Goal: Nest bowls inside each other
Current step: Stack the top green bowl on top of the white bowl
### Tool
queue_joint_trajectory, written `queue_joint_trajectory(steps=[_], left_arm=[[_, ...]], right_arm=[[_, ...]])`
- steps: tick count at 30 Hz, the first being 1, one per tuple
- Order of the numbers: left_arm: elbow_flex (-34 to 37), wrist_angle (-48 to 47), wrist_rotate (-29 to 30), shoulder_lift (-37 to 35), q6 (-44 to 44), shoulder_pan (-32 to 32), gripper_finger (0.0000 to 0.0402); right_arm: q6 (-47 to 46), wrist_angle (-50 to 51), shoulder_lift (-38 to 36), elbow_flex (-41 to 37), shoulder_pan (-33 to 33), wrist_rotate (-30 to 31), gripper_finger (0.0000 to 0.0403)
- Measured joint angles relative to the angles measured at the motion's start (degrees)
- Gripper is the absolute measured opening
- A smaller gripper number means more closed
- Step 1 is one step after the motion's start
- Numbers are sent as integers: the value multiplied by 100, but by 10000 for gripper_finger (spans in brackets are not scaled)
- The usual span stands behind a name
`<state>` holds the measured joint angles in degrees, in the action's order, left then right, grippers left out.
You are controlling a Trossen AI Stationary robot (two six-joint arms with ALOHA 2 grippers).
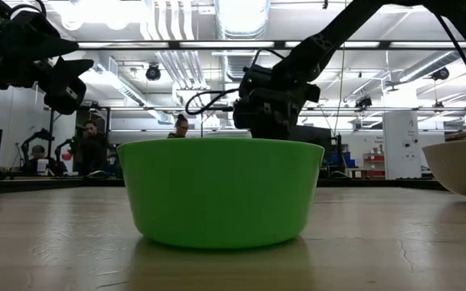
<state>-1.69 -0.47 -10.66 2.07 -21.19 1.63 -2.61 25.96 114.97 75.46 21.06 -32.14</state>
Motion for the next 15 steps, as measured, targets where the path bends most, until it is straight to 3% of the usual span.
queue_joint_trajectory(steps=[15], left_arm=[[0, 0, 2, 1, -2, 0, 145]], right_arm=[[-48, 87, -15, 407, -4, 0, 25]])
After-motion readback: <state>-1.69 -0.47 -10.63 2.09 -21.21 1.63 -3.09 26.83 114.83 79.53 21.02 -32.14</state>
